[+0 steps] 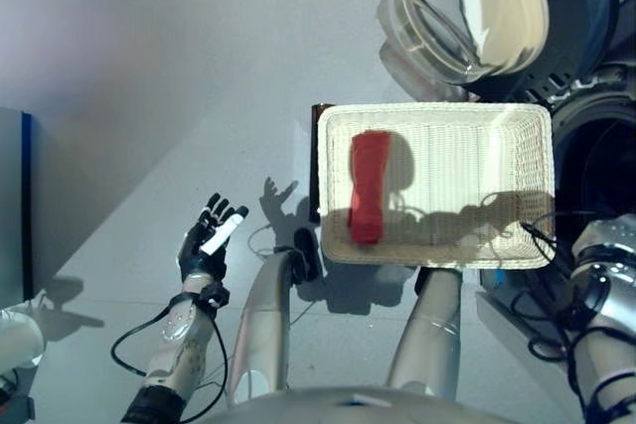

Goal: Pick up the clothes and place them into the washing machine

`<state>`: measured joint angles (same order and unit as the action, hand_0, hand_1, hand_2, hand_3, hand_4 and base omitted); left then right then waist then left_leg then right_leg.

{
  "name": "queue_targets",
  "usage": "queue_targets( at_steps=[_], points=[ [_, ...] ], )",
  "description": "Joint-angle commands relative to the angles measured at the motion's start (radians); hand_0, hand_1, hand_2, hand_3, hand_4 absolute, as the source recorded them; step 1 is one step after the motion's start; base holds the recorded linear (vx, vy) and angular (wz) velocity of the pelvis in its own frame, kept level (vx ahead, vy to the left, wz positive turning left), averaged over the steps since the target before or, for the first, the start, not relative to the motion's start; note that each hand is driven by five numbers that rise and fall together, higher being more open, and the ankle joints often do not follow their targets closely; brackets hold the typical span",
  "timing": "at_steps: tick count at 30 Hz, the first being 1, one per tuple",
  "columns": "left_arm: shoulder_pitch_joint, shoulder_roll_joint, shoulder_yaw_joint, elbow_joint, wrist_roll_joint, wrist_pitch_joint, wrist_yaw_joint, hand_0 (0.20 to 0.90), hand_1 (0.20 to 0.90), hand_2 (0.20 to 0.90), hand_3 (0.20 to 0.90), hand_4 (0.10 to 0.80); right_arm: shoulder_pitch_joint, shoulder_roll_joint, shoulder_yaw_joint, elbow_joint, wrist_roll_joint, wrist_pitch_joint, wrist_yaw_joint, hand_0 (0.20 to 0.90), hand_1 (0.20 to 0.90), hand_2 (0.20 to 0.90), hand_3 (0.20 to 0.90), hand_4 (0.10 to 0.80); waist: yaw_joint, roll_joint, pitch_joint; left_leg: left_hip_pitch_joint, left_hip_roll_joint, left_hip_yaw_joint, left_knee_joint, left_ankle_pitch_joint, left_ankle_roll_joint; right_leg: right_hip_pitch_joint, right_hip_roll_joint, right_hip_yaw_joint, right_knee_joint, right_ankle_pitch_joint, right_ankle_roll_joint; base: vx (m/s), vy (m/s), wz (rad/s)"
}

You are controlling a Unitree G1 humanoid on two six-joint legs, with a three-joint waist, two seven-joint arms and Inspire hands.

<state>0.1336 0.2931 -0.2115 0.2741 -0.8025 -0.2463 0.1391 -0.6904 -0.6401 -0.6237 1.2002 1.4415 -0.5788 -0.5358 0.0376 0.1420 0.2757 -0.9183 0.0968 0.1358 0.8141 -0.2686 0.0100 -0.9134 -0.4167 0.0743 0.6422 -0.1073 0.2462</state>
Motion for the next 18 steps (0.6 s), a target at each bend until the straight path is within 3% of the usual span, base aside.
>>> queue_targets(
  at_steps=[1,4,10,14,15,16,18],
  points=[
    [0.04,0.056,0.064,-0.065,-0.016,-0.065,0.0,0.9,0.9,0.9,0.9,0.8,0.042,-0.037,0.132,0.015,-0.128,0.037,0.053,0.9,0.9,0.9,0.9,0.8,0.004,-0.007,-0.024,0.033,0.056,-0.087,-0.139,0.102,-0.122,0.039,0.005,0.009,-0.002,0.007,-0.056,0.0,0.0,0.0],
    [0.042,0.055,0.06,-0.064,-0.01,-0.068,-0.002,0.9,0.9,0.9,0.9,0.8,0.047,0.016,0.188,-0.018,-0.192,0.051,0.061,0.9,0.9,0.9,0.9,0.8,0.007,-0.01,-0.015,0.034,0.056,-0.088,-0.14,0.105,-0.121,0.042,0.005,0.007,-0.005,0.01,-0.057,0.0,0.0,0.0],
    [0.061,0.024,0.109,-0.045,0.013,-0.086,0.013,0.9,0.9,0.9,0.9,0.8,0.205,0.226,0.331,-0.348,-0.512,0.035,-0.002,0.9,0.9,0.9,0.9,0.8,-0.007,-0.023,-0.001,0.032,0.056,-0.086,-0.133,0.112,-0.117,0.042,0.012,0.012,-0.005,0.021,-0.063,-0.008,0.004,-0.03],
    [0.061,0.012,0.13,-0.038,0.042,-0.103,0.026,0.9,0.9,0.9,0.9,0.8,0.264,0.296,0.433,-0.493,-0.753,0.098,-0.069,0.9,0.9,0.9,0.9,0.8,-0.012,-0.03,-0.001,0.027,0.059,-0.085,-0.129,0.112,-0.116,0.043,0.013,0.009,-0.011,0.026,-0.065,0.022,-0.003,0.0],
    [0.061,0.009,0.136,-0.036,0.052,-0.105,0.029,0.9,0.9,0.9,0.9,0.8,0.278,0.306,0.466,-0.524,-0.831,0.127,-0.087,0.9,0.9,0.9,0.9,0.8,-0.012,-0.032,-0.008,0.037,0.063,-0.088,-0.121,0.08,-0.122,0.05,0.014,0.01,0.001,-0.005,-0.061,0.0,0.0,0.0],
    [0.057,0.009,0.14,-0.039,0.062,-0.111,0.033,0.9,0.9,0.9,0.9,0.8,0.284,0.315,0.502,-0.551,-0.891,0.15,-0.087,0.9,0.9,0.9,0.9,0.8,-0.013,-0.035,-0.003,0.027,0.06,-0.085,-0.136,0.118,-0.115,0.042,0.012,0.009,-0.019,0.034,-0.066,-0.023,0.004,-0.04],
    [0.05,0.008,0.146,-0.038,0.081,-0.111,0.041,0.9,0.9,0.9,0.9,0.8,0.295,0.34,0.552,-0.587,-0.949,0.177,-0.083,0.9,0.9,0.9,0.9,0.8,-0.014,-0.04,-0.005,0.022,0.061,-0.085,-0.134,0.121,-0.114,0.039,0.013,0.011,-0.022,0.038,-0.067,-0.076,0.002,-0.07]
  ],
)
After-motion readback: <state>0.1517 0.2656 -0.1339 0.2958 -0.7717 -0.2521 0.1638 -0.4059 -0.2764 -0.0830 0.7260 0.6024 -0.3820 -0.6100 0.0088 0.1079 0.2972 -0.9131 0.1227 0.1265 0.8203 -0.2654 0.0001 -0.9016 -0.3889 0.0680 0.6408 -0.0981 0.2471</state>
